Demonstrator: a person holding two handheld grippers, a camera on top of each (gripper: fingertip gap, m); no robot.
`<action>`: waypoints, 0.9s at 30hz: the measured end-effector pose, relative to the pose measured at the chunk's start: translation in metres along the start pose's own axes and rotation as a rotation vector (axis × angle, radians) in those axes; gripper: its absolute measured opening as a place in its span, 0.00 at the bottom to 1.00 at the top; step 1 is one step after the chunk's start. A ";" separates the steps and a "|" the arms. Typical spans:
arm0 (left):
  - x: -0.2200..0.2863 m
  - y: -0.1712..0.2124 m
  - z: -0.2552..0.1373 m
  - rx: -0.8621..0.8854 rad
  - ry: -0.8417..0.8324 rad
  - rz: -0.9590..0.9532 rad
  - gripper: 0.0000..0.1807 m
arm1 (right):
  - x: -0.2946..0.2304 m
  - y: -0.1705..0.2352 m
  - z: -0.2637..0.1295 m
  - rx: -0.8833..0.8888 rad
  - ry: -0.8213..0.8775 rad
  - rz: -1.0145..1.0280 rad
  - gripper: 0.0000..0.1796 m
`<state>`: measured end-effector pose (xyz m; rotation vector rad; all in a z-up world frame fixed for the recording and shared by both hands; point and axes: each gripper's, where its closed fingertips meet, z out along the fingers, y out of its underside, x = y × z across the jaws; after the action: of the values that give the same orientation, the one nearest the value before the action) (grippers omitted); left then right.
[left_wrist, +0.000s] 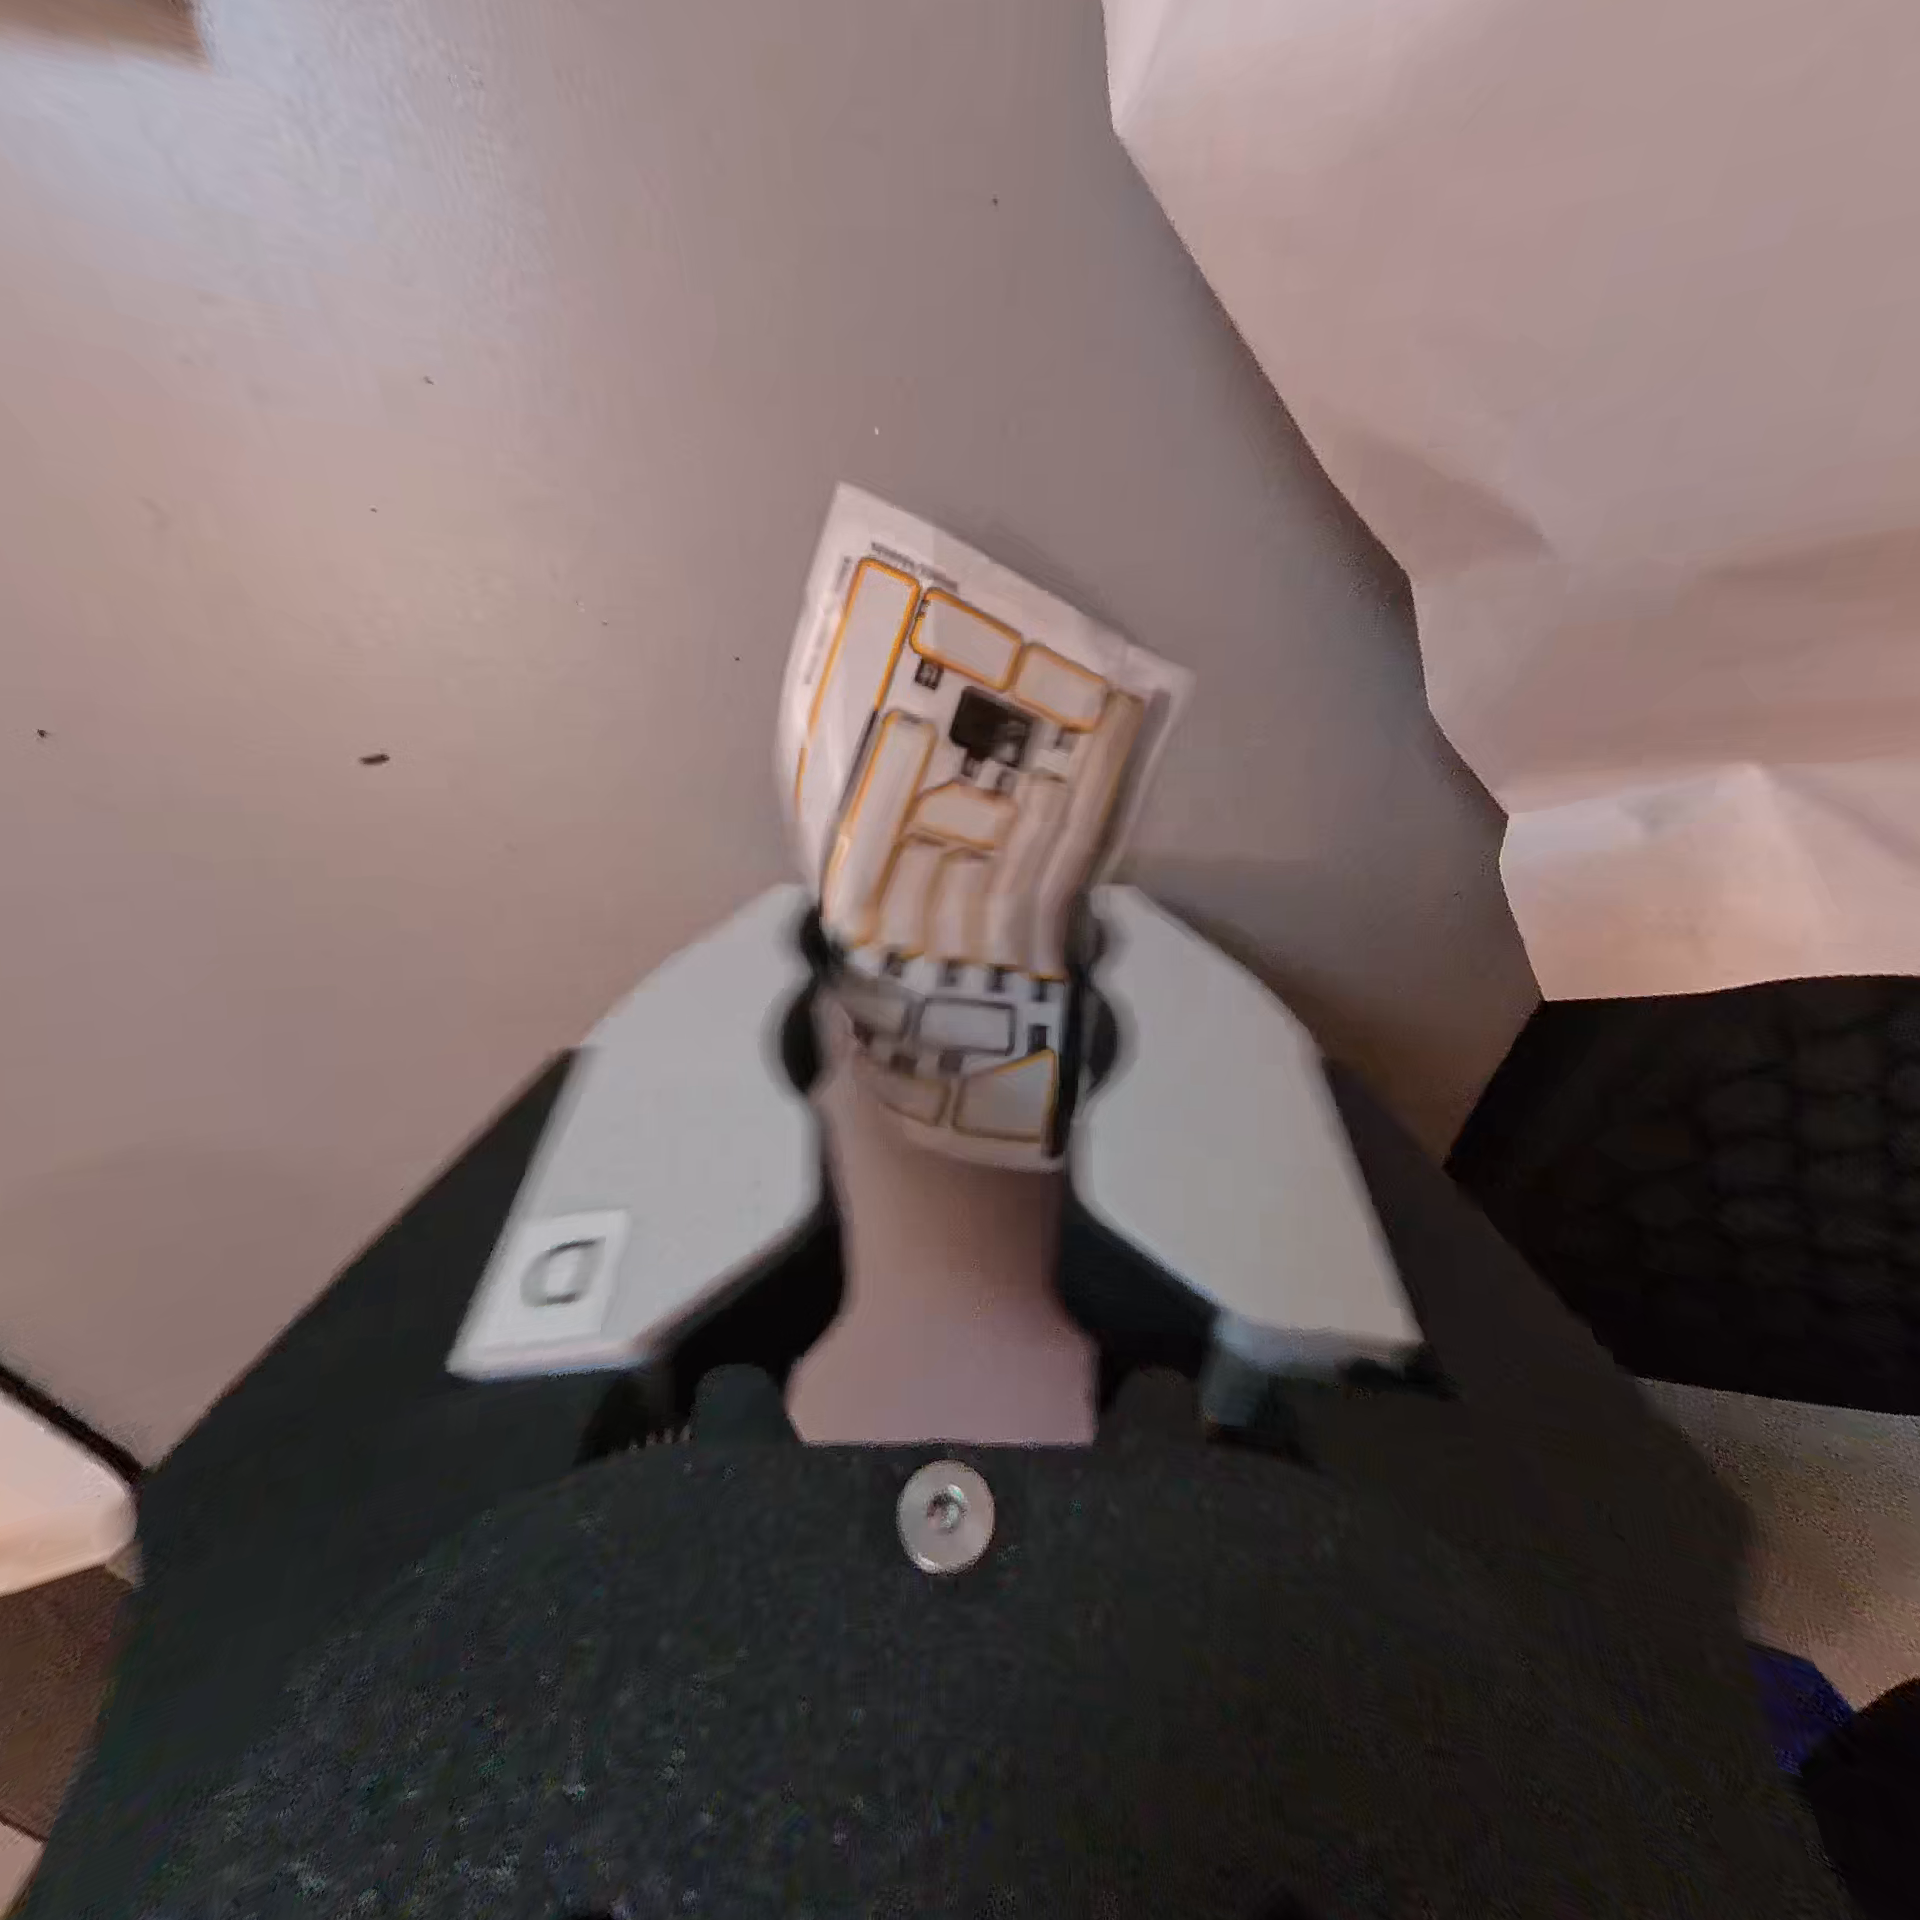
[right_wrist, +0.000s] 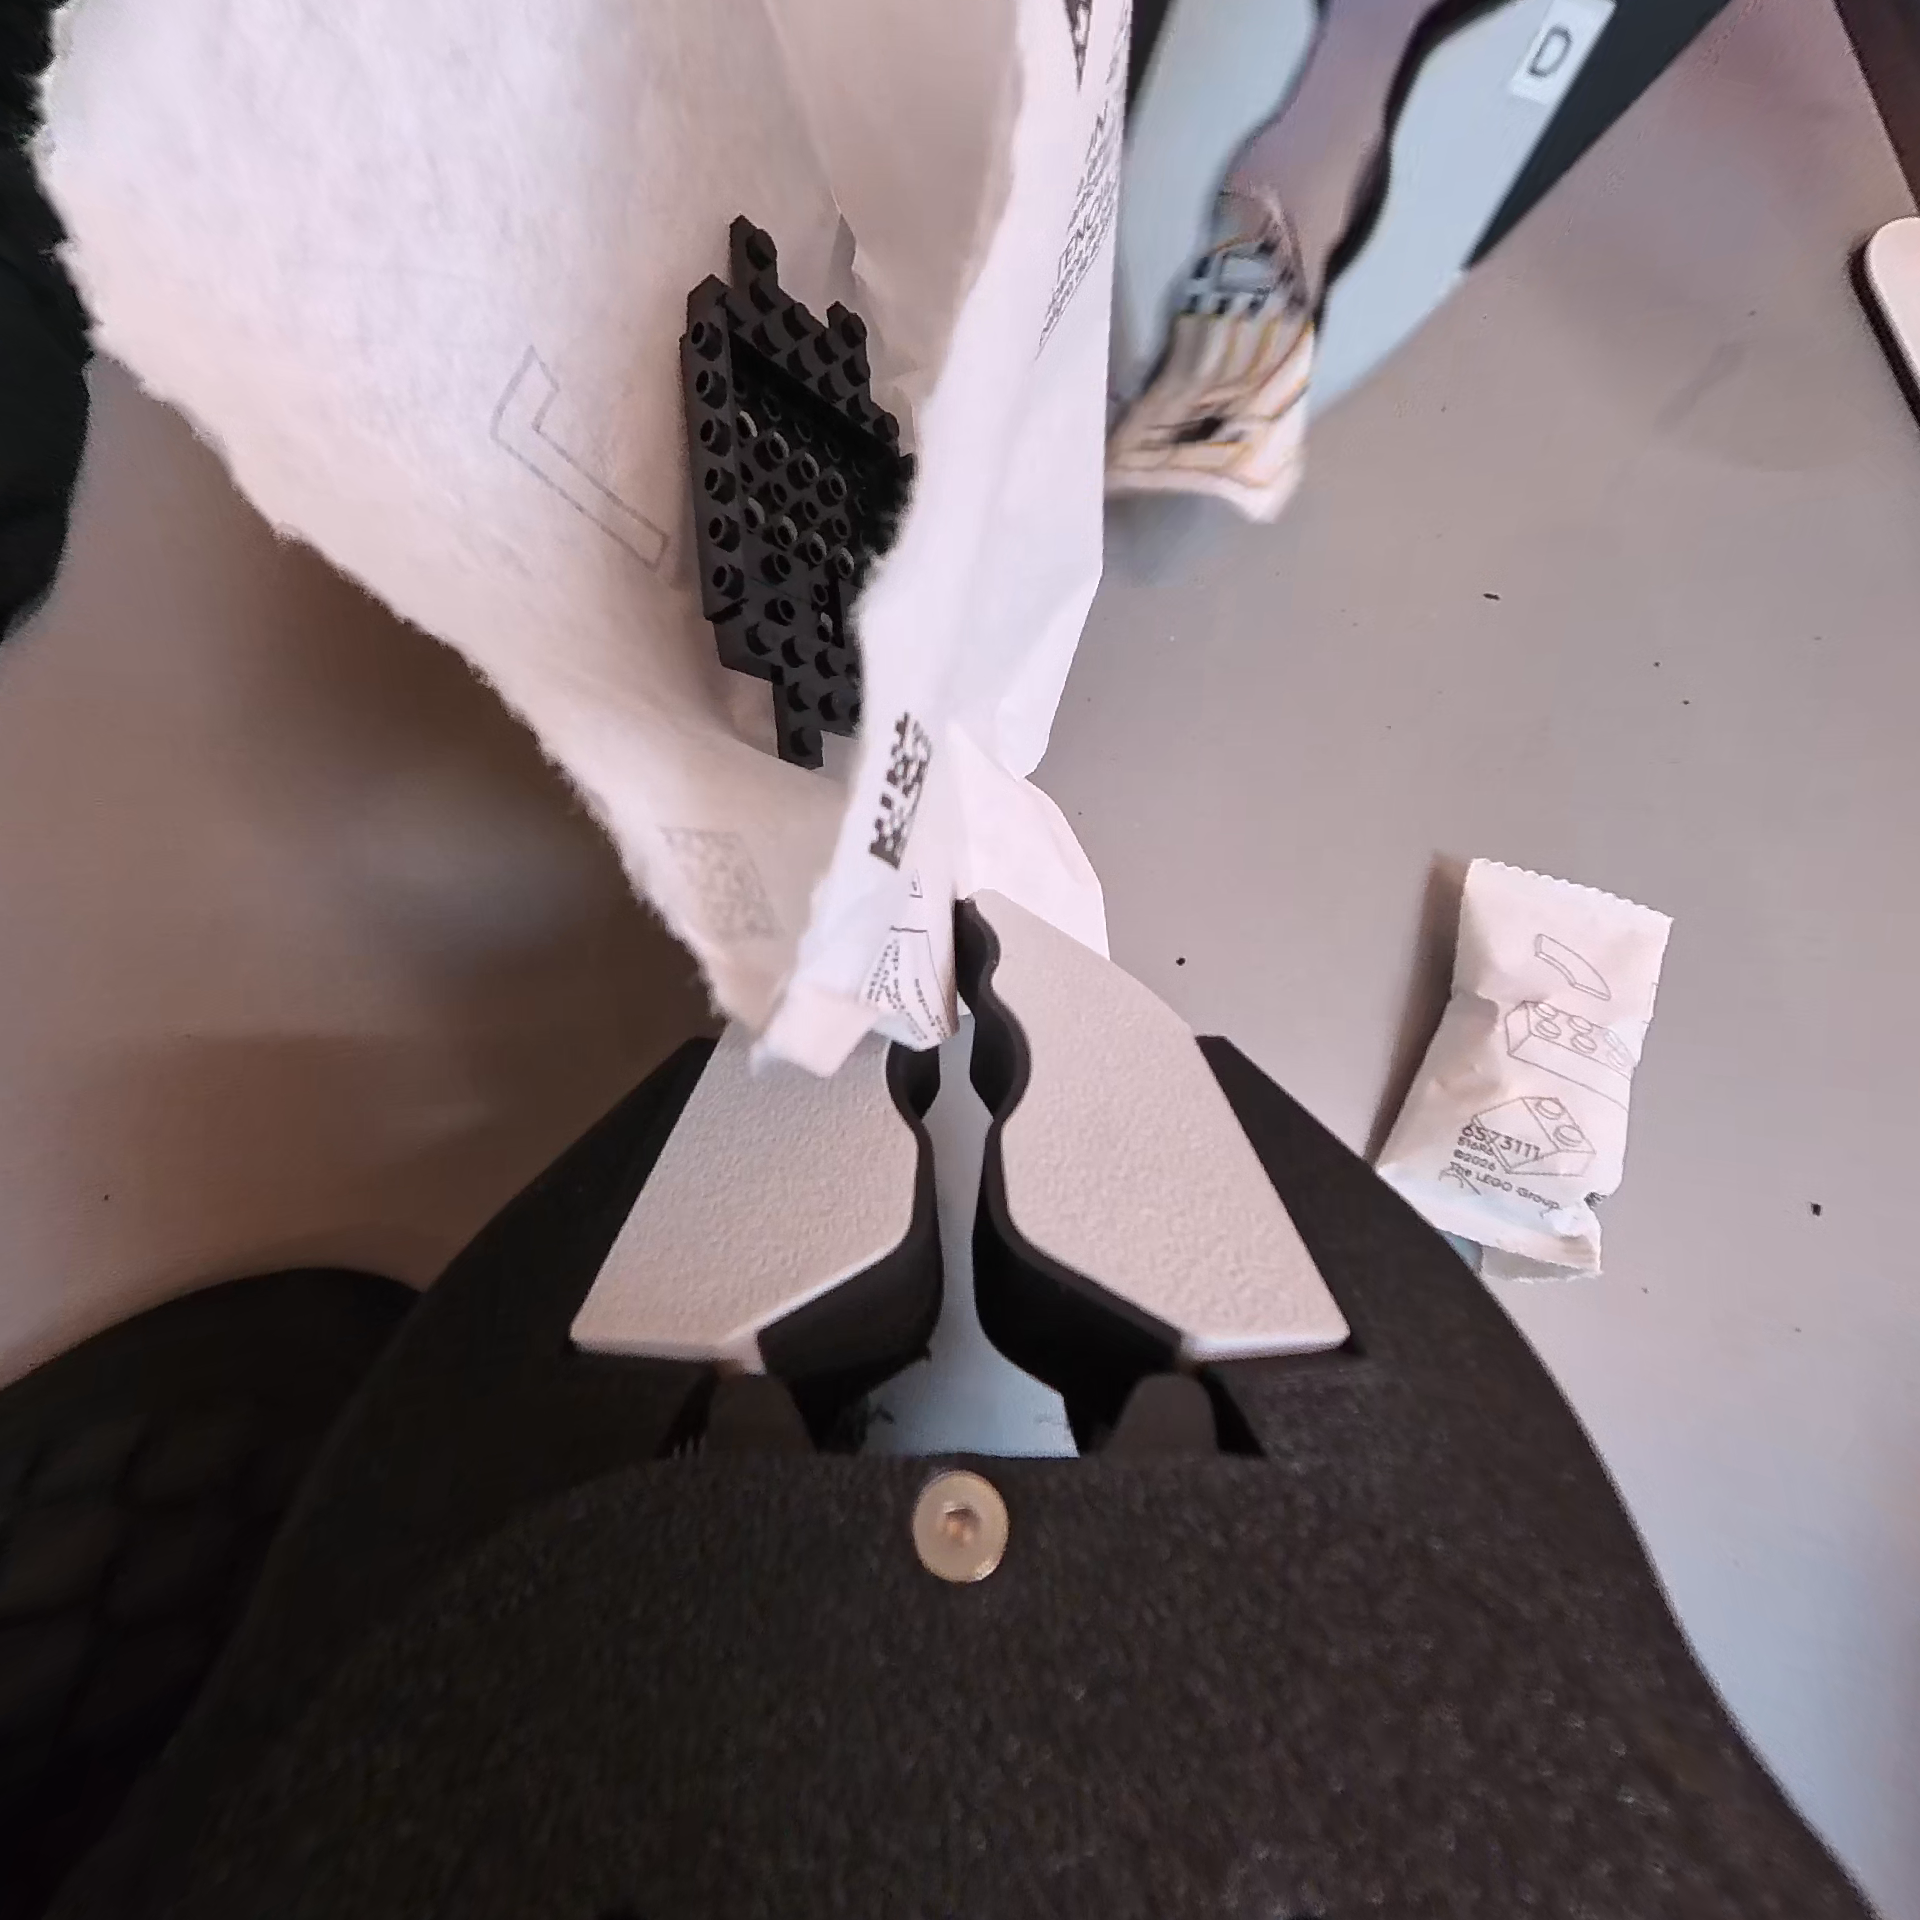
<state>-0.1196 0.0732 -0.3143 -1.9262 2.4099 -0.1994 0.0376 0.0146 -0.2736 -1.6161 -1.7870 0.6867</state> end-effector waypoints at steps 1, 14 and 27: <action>-0.005 0.000 -0.003 0.008 -0.036 -0.020 0.09 | 0.000 0.000 0.000 0.000 0.000 0.001 0.00; 0.035 -0.097 -0.175 0.583 -0.240 -0.007 0.07 | 0.006 -0.003 0.002 -0.040 0.028 0.088 0.00; 0.042 -0.119 -0.134 0.335 -0.342 -0.104 0.40 | 0.002 -0.004 0.001 -0.055 -0.004 0.185 0.00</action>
<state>-0.0298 0.0164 -0.1640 -1.7668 1.9245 -0.2379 0.0336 0.0158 -0.2710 -1.8345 -1.6866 0.7296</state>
